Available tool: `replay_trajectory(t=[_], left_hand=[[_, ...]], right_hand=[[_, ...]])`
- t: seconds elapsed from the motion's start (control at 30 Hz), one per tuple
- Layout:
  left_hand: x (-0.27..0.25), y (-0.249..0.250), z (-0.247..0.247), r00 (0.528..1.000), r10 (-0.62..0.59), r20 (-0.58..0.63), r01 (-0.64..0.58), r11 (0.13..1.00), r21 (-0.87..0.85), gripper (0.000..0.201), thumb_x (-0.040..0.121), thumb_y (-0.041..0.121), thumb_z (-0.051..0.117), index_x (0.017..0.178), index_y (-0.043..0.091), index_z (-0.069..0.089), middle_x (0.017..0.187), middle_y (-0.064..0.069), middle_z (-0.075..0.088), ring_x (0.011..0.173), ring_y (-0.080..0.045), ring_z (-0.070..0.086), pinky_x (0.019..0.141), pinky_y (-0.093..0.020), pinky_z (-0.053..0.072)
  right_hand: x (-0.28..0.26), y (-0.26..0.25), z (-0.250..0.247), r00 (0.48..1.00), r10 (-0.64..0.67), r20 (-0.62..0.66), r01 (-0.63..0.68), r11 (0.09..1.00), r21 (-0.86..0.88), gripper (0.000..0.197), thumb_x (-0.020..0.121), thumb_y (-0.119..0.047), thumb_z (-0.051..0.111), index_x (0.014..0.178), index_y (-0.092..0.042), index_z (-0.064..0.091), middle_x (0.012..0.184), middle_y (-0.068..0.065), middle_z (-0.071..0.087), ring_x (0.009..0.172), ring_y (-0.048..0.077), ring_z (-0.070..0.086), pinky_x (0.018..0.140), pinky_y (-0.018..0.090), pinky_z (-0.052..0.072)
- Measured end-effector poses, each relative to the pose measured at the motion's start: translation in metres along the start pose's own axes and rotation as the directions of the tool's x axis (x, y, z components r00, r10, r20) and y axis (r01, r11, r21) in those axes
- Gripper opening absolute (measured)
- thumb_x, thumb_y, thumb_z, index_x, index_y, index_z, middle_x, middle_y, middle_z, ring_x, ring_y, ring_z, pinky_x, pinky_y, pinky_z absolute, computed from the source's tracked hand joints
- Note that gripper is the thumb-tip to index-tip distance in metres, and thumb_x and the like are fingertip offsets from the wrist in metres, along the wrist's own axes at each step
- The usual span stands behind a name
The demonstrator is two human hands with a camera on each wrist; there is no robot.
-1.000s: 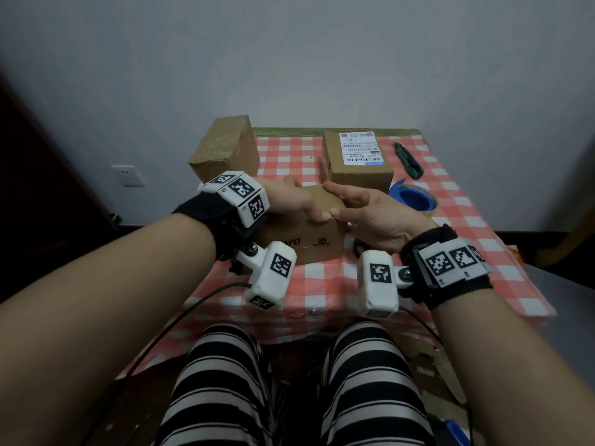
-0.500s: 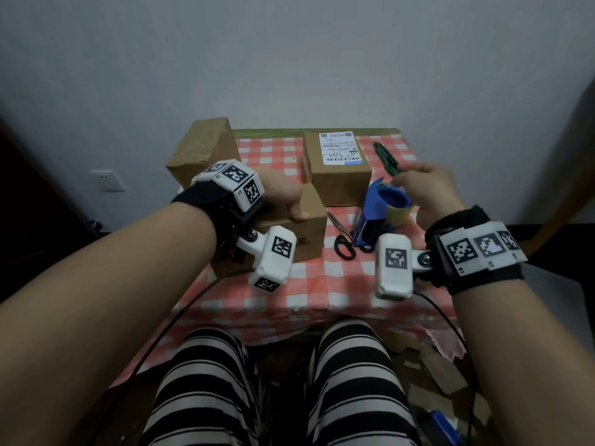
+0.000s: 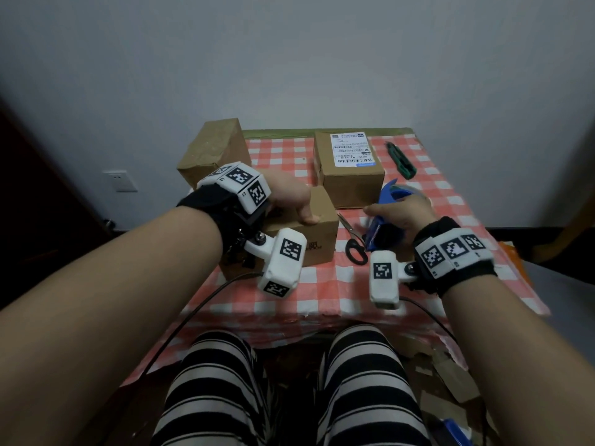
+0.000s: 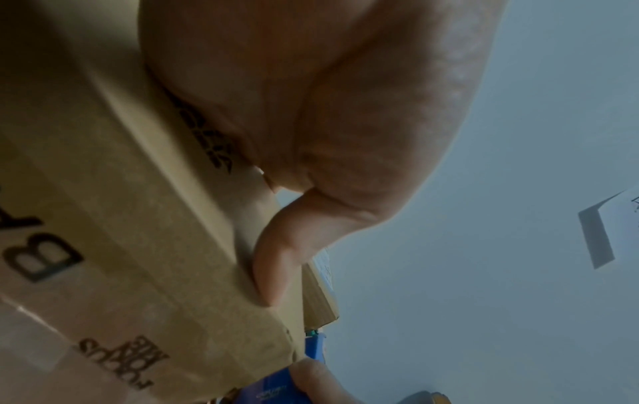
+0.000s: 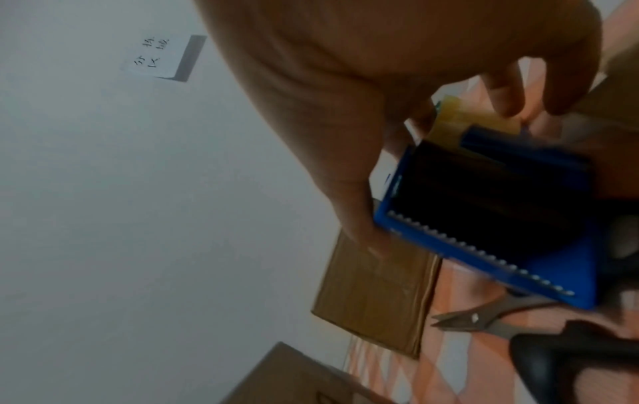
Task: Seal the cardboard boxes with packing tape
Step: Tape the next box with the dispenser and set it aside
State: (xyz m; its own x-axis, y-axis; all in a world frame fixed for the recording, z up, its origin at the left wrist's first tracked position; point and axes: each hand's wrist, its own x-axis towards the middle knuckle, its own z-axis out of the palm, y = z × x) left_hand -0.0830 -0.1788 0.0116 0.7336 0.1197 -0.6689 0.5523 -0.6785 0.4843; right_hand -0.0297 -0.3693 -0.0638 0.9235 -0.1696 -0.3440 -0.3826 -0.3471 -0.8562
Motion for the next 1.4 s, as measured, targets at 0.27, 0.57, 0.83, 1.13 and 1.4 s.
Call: replay_trajectory(t=[0.27, 0.57, 0.83, 1.13, 1.4], left_hand=[[-0.003, 0.001, 0.004, 0.998, 0.048, -0.043, -0.047, 0.998, 0.034, 0.048, 0.083, 0.013, 0.068, 0.126, 0.001, 0.05, 0.126, -0.023, 0.057, 0.117, -0.039, 0.053, 0.103, -0.052, 0.04], [-0.021, -0.009, 0.002, 0.945, 0.23, -0.232, -0.209, 0.972, 0.111, 0.057, 0.088, 0.021, 0.066, 0.14, 0.017, 0.044, 0.131, -0.008, 0.05, 0.116, -0.025, 0.047, 0.102, -0.033, 0.037], [-0.04, -0.006, 0.0, 0.812, 0.45, -0.371, -0.536, 0.827, -0.17, 0.038, 0.083, 0.019, 0.072, 0.119, 0.017, 0.06, 0.118, -0.004, 0.063, 0.112, -0.021, 0.059, 0.105, -0.038, 0.042], [-0.058, 0.002, 0.017, 0.87, 0.47, -0.151, -0.462, 0.668, -0.583, 0.004, 0.091, 0.009, 0.062, 0.093, 0.006, 0.06, 0.091, -0.012, 0.067, 0.084, -0.024, 0.067, 0.081, -0.034, 0.057], [-0.058, 0.006, 0.02, 0.864, 0.48, -0.153, -0.444, 0.581, -0.682, 0.008, 0.093, 0.001, 0.057, 0.085, 0.001, 0.061, 0.079, -0.014, 0.071, 0.074, -0.022, 0.069, 0.075, -0.032, 0.059]], right_hand=[[-0.018, -0.019, -0.023, 1.0, 0.02, -0.007, -0.017, 0.947, 0.319, 0.03, 0.078, -0.011, 0.074, 0.105, -0.009, 0.059, 0.092, 0.014, 0.067, 0.075, 0.028, 0.066, 0.055, 0.035, 0.059], [-0.06, -0.047, -0.061, 0.981, -0.005, 0.196, -0.12, 0.777, 0.618, 0.012, 0.092, -0.014, 0.059, 0.102, -0.009, 0.053, 0.086, 0.015, 0.052, 0.065, 0.027, 0.057, 0.033, 0.036, 0.051], [-0.071, -0.058, -0.062, 0.942, 0.003, 0.337, -0.264, 0.629, 0.731, 0.035, 0.082, -0.016, 0.067, 0.113, -0.007, 0.053, 0.135, 0.021, 0.052, 0.116, 0.038, 0.059, 0.082, 0.059, 0.054], [-0.089, -0.064, -0.049, 0.923, -0.132, 0.362, -0.231, 0.563, 0.794, 0.035, 0.086, -0.011, 0.06, 0.121, -0.004, 0.054, 0.135, 0.019, 0.053, 0.118, 0.037, 0.058, 0.075, 0.057, 0.056], [-0.097, -0.061, -0.047, 0.902, -0.208, 0.379, -0.224, 0.526, 0.821, 0.029, 0.087, -0.01, 0.057, 0.116, -0.004, 0.054, 0.128, 0.02, 0.059, 0.114, 0.037, 0.061, 0.076, 0.057, 0.057]])
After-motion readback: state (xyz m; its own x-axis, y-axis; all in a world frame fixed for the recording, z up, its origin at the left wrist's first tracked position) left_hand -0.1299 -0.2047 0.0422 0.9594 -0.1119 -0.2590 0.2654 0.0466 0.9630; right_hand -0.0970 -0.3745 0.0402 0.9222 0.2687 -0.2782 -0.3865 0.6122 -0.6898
